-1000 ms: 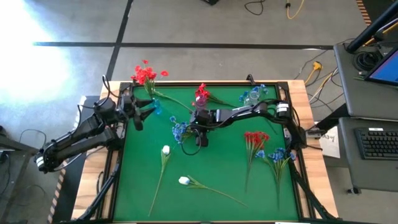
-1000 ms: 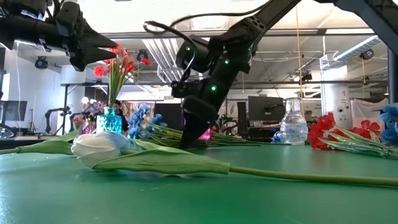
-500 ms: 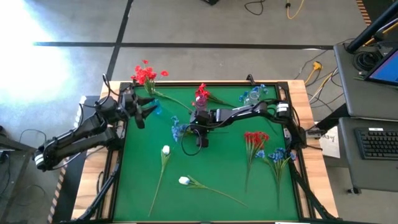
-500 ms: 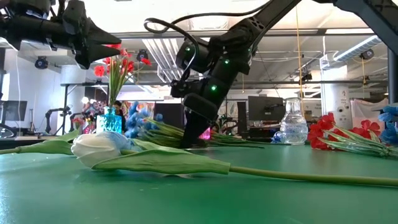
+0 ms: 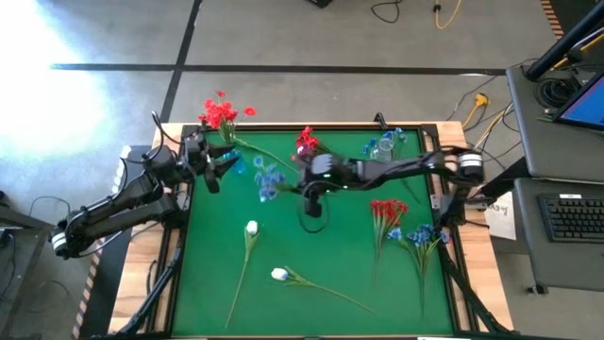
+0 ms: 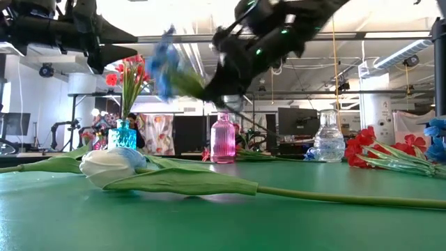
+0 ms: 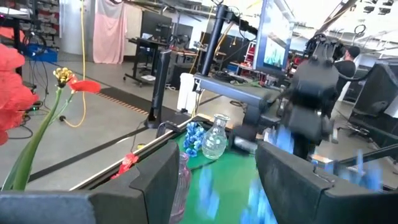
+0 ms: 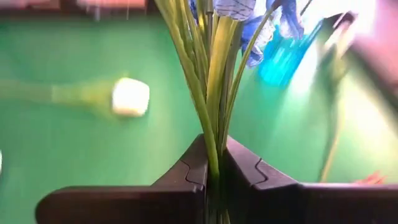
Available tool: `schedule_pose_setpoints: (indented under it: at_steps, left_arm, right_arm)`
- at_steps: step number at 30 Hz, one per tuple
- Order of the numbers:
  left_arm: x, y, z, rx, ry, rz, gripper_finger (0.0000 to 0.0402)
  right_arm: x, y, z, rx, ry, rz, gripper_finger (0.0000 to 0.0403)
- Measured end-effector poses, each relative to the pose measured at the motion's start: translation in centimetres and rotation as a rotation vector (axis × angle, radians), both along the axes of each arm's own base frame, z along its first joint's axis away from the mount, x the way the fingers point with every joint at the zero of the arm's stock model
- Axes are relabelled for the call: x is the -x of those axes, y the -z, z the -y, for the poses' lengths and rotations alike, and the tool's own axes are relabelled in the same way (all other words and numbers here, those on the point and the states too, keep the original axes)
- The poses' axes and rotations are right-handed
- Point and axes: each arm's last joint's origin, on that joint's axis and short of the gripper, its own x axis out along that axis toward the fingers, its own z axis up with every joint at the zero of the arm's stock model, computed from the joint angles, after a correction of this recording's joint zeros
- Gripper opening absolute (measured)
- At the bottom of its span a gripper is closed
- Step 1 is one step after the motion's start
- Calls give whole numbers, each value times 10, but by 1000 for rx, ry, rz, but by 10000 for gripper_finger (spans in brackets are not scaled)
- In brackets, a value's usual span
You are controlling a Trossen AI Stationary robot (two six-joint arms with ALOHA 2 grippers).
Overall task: Sort flowers into vase by color
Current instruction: Put the left blue flowers into the purple vase
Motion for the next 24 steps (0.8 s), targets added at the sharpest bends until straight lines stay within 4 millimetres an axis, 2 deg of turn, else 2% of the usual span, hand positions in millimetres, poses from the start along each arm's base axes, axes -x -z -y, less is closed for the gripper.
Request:
schedule_pose_setpoints:
  at_steps: [6,10,16,24]
  left_arm:
    - [0,-2,0,2,0,22,199]
    - [0,-4,0,-4,1,45,199]
    - [0,-5,0,-5,1,50,199]
    - [0,-5,0,-5,0,51,199]
  right_arm:
    - [35,-12,12,56,241,503,19]
    - [48,-11,27,39,397,718,19]
    - [44,-13,49,-22,444,885,19]
    - [30,-33,78,11,495,968,22]
